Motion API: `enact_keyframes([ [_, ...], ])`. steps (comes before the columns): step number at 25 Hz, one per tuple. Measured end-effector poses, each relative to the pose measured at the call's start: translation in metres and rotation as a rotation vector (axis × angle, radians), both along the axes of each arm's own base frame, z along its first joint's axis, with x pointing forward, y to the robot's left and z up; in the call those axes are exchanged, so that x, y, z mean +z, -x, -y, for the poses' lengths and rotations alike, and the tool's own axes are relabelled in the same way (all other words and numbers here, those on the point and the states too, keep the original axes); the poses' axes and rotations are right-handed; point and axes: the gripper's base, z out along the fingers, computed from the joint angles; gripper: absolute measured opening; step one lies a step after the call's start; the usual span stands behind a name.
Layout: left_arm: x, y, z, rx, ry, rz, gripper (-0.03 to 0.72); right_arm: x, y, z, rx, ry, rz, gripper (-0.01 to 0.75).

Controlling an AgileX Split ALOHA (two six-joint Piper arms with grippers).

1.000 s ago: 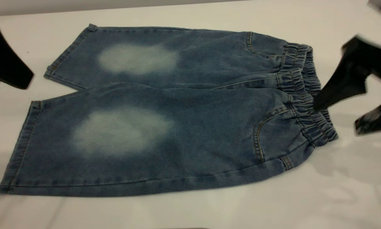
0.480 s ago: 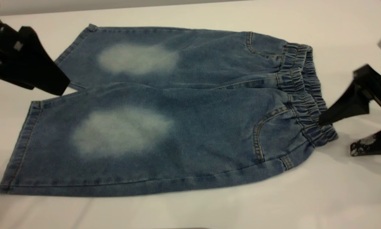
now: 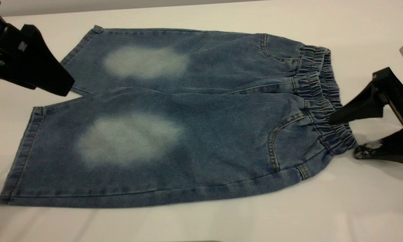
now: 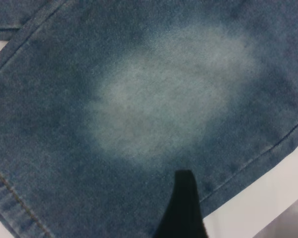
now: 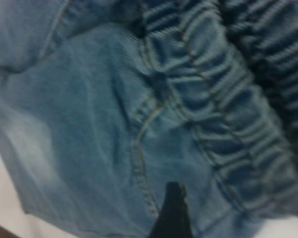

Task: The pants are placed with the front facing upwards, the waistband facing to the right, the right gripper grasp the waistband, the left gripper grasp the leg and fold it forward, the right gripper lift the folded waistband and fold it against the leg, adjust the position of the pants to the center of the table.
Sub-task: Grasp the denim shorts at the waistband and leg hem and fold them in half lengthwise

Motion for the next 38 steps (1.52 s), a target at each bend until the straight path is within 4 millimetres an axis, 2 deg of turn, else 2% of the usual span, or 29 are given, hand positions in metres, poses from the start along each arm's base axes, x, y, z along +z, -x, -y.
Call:
enact_keyframes([
  [6, 0.000, -0.001, 0.000, 0.003, -0.002, 0.006, 0.557, -0.007, -0.014, -0.002, 0.002, -0.068, 0.024, 0.552],
  [13, 0.000, -0.001, 0.000, 0.003, -0.002, 0.007, 0.557, -0.010, -0.011, -0.005, 0.055, -0.105, -0.002, 0.512],
  [23, 0.000, -0.004, -0.004, -0.008, -0.055, 0.057, 0.557, -0.011, -0.015, -0.002, 0.004, -0.086, 0.029, 0.455],
  [26, -0.006, -0.007, -0.006, -0.032, -0.104, 0.059, 0.557, -0.012, -0.015, -0.001, 0.000, -0.070, 0.022, 0.384],
  [33, -0.047, -0.014, -0.010, -0.057, -0.180, -0.077, 0.557, -0.017, -0.013, 0.000, 0.011, -0.033, -0.001, 0.075],
  [35, -0.058, -0.015, -0.011, -0.071, -0.204, -0.114, 0.557, -0.017, -0.013, 0.000, 0.013, -0.033, 0.000, 0.040],
  [38, -0.070, -0.016, -0.013, -0.118, -0.255, -0.149, 0.557, -0.017, -0.013, 0.000, 0.013, -0.033, 0.001, 0.036],
])
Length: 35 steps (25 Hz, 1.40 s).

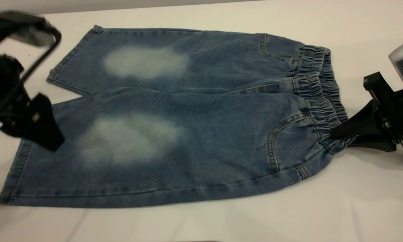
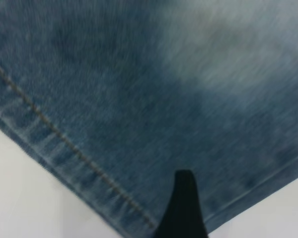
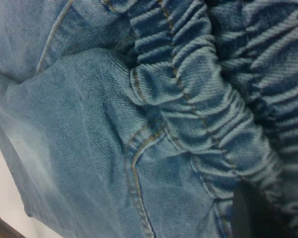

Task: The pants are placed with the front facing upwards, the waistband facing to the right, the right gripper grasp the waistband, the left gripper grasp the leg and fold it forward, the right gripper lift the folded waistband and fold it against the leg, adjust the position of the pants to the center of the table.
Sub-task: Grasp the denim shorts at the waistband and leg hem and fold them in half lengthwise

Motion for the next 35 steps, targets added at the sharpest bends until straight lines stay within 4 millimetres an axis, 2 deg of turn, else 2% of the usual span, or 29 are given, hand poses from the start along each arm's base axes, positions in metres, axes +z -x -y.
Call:
enact_keyframes([
  [6, -0.025, 0.003, -0.005, -0.097, -0.081, -0.102, 0.557, 0.000, 0.000, 0.000, 0.001, 0.000, 0.001, 0.036],
  [10, -0.030, 0.007, -0.010, -0.119, -0.144, -0.158, 0.557, 0.000, 0.000, 0.000, 0.003, 0.002, 0.003, 0.036],
  [15, -0.038, 0.017, -0.020, -0.137, -0.231, -0.144, 0.557, 0.000, 0.000, 0.000, 0.013, 0.007, 0.015, 0.036],
  [21, -0.049, 0.030, -0.020, -0.158, -0.216, -0.083, 0.557, 0.000, -0.001, 0.000, 0.018, 0.012, 0.028, 0.036],
  [29, -0.063, 0.029, -0.019, -0.161, -0.199, -0.070, 0.552, 0.000, -0.001, 0.000, 0.020, 0.014, 0.032, 0.039],
  [32, -0.065, 0.028, -0.018, -0.156, -0.195, -0.064, 0.498, 0.000, -0.001, 0.000, 0.020, 0.014, 0.032, 0.040],
  [35, -0.067, 0.028, -0.018, -0.156, -0.192, -0.060, 0.402, 0.000, -0.001, 0.000, 0.020, 0.014, 0.032, 0.041],
])
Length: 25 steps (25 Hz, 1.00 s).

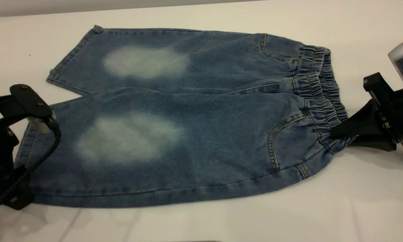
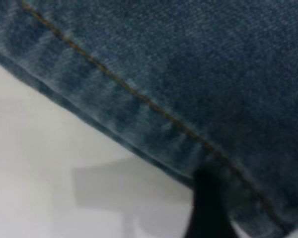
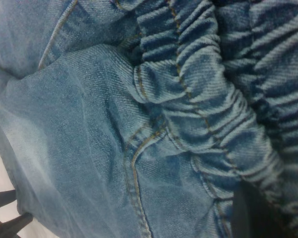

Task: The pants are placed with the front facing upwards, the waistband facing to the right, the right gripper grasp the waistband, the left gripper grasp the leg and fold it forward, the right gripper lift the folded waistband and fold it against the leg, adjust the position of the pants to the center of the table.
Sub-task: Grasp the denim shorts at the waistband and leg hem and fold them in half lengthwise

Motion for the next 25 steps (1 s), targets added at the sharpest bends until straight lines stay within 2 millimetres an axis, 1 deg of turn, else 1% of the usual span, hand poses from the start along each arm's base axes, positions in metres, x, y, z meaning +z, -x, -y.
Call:
enact_keyframes([
  [4, 0.000, -0.001, 0.000, -0.006, 0.001, 0.007, 0.254, 0.000, 0.000, 0.000, 0.001, -0.001, 0.000, 0.044],
  [7, 0.001, -0.002, 0.000, -0.005, 0.003, 0.015, 0.162, 0.002, 0.000, -0.002, 0.010, -0.027, 0.011, 0.046],
  [9, 0.005, -0.003, 0.001, -0.004, 0.005, 0.029, 0.102, 0.005, -0.001, -0.004, 0.016, -0.069, 0.029, 0.048],
  [11, 0.014, -0.004, 0.001, -0.003, 0.009, 0.061, 0.062, 0.009, -0.001, -0.007, 0.021, -0.116, 0.049, 0.048],
  [13, 0.028, -0.006, 0.001, -0.003, 0.016, 0.114, 0.041, 0.014, 0.000, -0.008, 0.021, -0.176, 0.068, 0.048],
  [15, 0.044, -0.008, 0.001, -0.002, 0.023, 0.169, 0.041, 0.017, 0.005, -0.008, 0.005, -0.229, 0.067, 0.048],
  [17, 0.057, -0.007, 0.000, 0.000, 0.023, 0.203, 0.041, 0.018, 0.018, -0.005, -0.017, -0.257, 0.048, 0.048],
  [20, 0.076, -0.004, -0.001, 0.005, 0.025, 0.256, 0.041, 0.023, 0.040, -0.002, -0.042, -0.254, 0.034, 0.048],
  [22, 0.089, -0.001, -0.002, 0.008, 0.029, 0.296, 0.041, 0.029, 0.055, -0.003, -0.046, -0.254, 0.028, 0.042],
  [25, 0.105, 0.006, -0.004, 0.015, 0.024, 0.325, 0.041, 0.039, 0.072, -0.008, -0.044, -0.258, 0.021, 0.039],
])
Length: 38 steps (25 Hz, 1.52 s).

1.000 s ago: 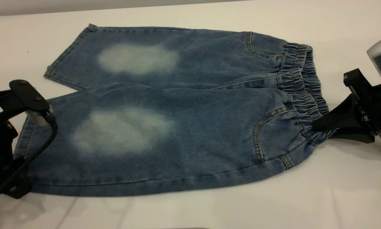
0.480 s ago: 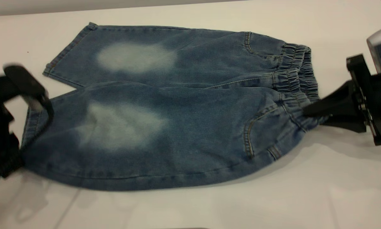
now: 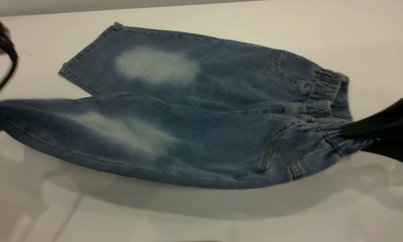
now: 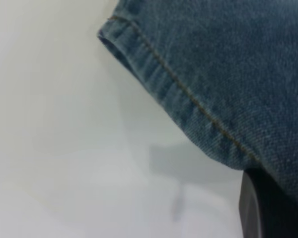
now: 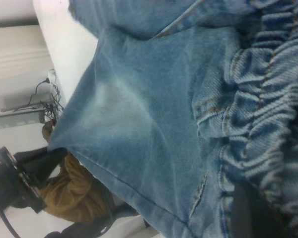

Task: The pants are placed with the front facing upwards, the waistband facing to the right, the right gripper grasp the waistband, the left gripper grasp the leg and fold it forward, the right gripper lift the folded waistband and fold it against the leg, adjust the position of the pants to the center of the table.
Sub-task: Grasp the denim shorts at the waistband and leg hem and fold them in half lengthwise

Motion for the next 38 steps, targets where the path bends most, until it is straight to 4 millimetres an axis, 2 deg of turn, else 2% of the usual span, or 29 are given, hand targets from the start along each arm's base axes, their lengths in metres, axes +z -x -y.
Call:
enact_keyframes([
  [4, 0.023, 0.005, -0.001, 0.000, 0.015, 0.097, 0.041, 0.008, 0.018, -0.005, -0.021, -0.013, -0.028, 0.039],
  [8, 0.034, -0.002, 0.001, 0.032, 0.065, 0.188, 0.041, 0.009, 0.020, -0.005, -0.076, -0.046, -0.107, 0.039],
  [12, 0.044, -0.028, 0.007, 0.091, 0.146, 0.275, 0.041, 0.009, 0.016, -0.004, -0.121, -0.080, -0.175, 0.039],
  [14, 0.042, -0.045, 0.011, 0.096, 0.160, 0.285, 0.041, 0.009, 0.010, -0.003, -0.146, -0.096, -0.198, 0.039],
  [29, -0.012, -0.173, 0.033, 0.126, 0.208, 0.289, 0.041, 0.019, -0.086, 0.026, -0.271, -0.119, -0.130, 0.039],
  [33, -0.027, -0.198, 0.038, 0.125, 0.217, 0.301, 0.043, 0.016, -0.100, 0.034, -0.322, -0.056, -0.162, 0.039],
  [38, -0.047, -0.219, 0.046, 0.123, 0.225, 0.297, 0.060, 0.018, -0.119, 0.043, -0.372, 0.002, -0.156, 0.039],
])
